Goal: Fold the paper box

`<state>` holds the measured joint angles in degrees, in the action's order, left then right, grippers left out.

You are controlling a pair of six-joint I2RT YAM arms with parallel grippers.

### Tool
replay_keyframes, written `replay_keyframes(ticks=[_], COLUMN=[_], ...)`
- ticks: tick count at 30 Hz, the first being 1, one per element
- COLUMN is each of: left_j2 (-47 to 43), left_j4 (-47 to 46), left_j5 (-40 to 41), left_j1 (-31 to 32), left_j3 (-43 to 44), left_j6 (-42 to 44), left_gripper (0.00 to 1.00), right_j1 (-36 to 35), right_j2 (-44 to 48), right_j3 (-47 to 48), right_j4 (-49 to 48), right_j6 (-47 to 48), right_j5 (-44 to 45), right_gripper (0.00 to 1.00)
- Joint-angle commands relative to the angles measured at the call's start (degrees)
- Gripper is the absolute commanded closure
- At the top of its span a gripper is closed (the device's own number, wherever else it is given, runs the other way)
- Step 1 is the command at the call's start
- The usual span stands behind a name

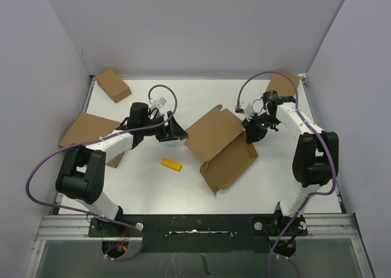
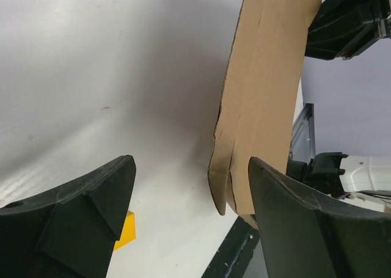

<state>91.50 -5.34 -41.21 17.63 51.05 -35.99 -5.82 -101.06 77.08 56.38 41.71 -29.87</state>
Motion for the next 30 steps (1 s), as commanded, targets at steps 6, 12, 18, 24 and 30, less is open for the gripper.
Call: replay_keyframes(ticks=[6, 12, 18, 24, 30], left_j2=[6.2, 8.0, 9.0, 8.9, 8.8], left_j4=[-12.2, -16.6, -17.0, -16.8, -17.0], left_j5=[-7.7, -8.0, -7.4, -5.4, -3.8], left_j1=[2.1, 2.5, 2.4, 2.4, 2.2], left_j3=[0.6, 0.9, -0.1, -1.1, -2.0], left_j6=[-8.9, -12.0, -12.6, -12.5, -12.5], left_gripper=[0.54, 0.84, 1.0, 1.0, 1.0], right_j1=[-1.7, -3.6, -4.7, -5.9, -6.0], right_j2=[-0.5, -2.0, -3.0, -4.0, -4.4], right_j3=[0.8, 0.8, -0.4, -1.8, -3.6], right_j4=[0.5, -0.3, -3.2, -5.2, -6.7], right_j6=[-0.3, -1.5, -2.8, -3.2, -2.6], right_j5=[1.7, 5.3, 8.8, 10.7, 11.2], right_gripper=[0.99, 0.97, 0.95, 0.91, 0.86])
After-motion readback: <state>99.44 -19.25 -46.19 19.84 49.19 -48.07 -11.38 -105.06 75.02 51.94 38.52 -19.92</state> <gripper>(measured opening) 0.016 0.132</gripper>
